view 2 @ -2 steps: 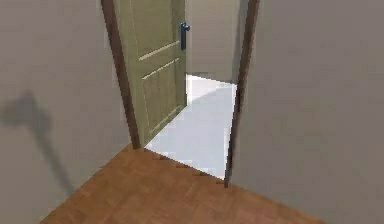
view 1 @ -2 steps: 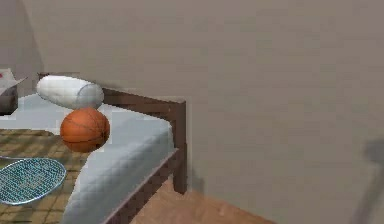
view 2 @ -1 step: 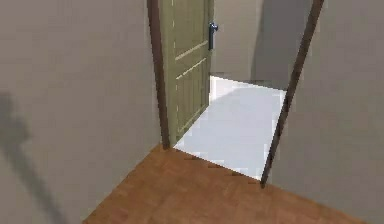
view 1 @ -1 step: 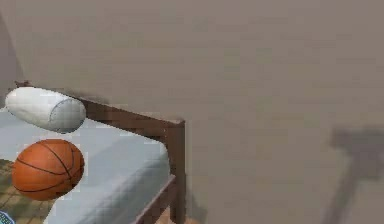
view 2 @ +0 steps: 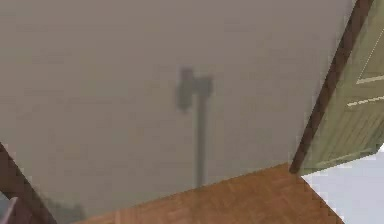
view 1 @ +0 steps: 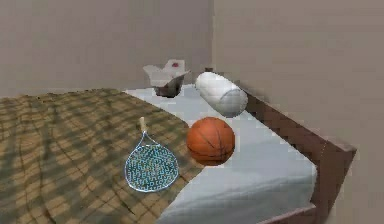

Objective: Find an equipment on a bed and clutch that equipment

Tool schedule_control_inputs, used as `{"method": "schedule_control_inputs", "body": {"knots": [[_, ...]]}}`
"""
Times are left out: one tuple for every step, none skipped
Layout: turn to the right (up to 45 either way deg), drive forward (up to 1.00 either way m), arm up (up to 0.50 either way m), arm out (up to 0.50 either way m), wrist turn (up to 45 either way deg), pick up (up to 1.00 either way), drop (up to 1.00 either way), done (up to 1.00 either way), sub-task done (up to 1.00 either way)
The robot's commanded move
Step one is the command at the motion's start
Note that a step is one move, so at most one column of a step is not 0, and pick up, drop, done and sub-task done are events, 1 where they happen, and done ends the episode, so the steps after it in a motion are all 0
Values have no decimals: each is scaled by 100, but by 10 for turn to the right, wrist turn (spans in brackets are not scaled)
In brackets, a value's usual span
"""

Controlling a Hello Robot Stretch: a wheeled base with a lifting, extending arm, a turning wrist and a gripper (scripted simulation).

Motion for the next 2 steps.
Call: {"method": "schedule_control_inputs", "body": {"knots": [[-450, 0, 0, 0, 0, 0, 0, 0, 0], [-330, 0, 0, 0, 0, 0, 0, 0, 0]]}}
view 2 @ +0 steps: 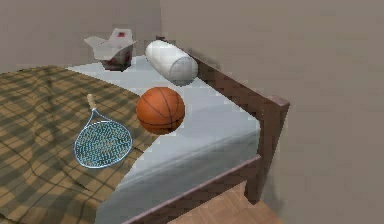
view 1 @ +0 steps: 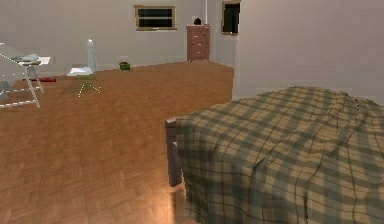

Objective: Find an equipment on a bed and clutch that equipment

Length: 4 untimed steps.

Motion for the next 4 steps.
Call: {"method": "schedule_control_inputs", "body": {"knots": [[0, 0, 50, 0, 0, 0, 0, 0, 0], [0, 0, 38, 0, 0, 0, 0, 0, 0], [0, 0, 0, 46, 0, 0, 0, 0, 0], [0, 0, 0, 0, 450, 0, 0, 0, 0]]}}
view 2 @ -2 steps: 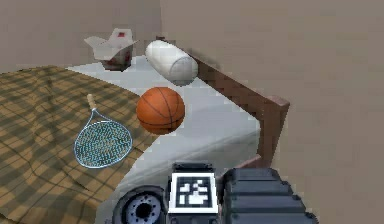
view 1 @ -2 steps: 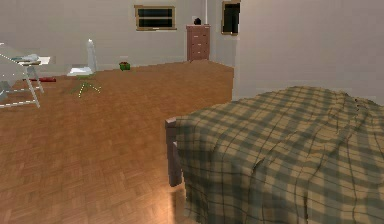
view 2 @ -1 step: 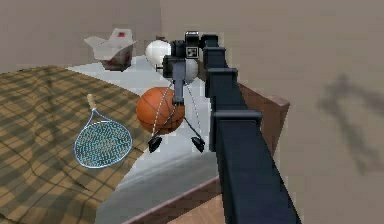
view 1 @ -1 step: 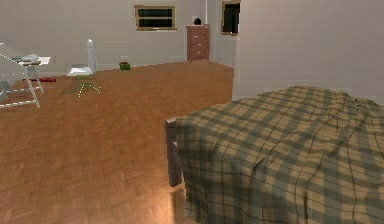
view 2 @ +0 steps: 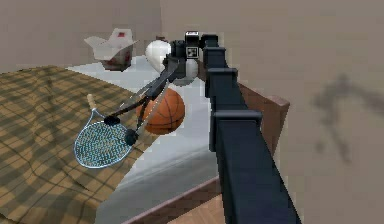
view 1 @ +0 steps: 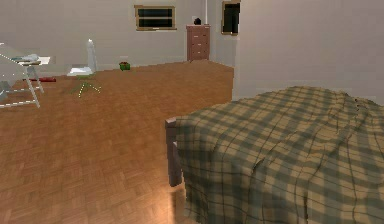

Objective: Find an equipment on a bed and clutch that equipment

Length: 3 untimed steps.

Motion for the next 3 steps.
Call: {"method": "schedule_control_inputs", "body": {"knots": [[0, 0, 0, 0, 450, 0, 0, 0, 0], [0, 0, 0, 0, 450, 0, 0, 0, 0], [0, 0, 0, 0, 120, 0, 0, 0, 0]]}}
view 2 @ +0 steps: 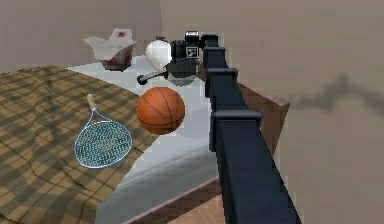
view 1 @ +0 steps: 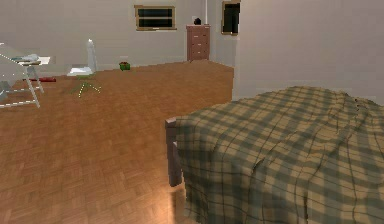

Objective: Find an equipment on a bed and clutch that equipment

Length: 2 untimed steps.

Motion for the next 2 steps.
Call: {"method": "schedule_control_inputs", "body": {"knots": [[0, 0, -20, 0, 0, 0, 0, 0, 0], [0, 0, 0, 0, 0, 100, 0, 0, 0]]}}
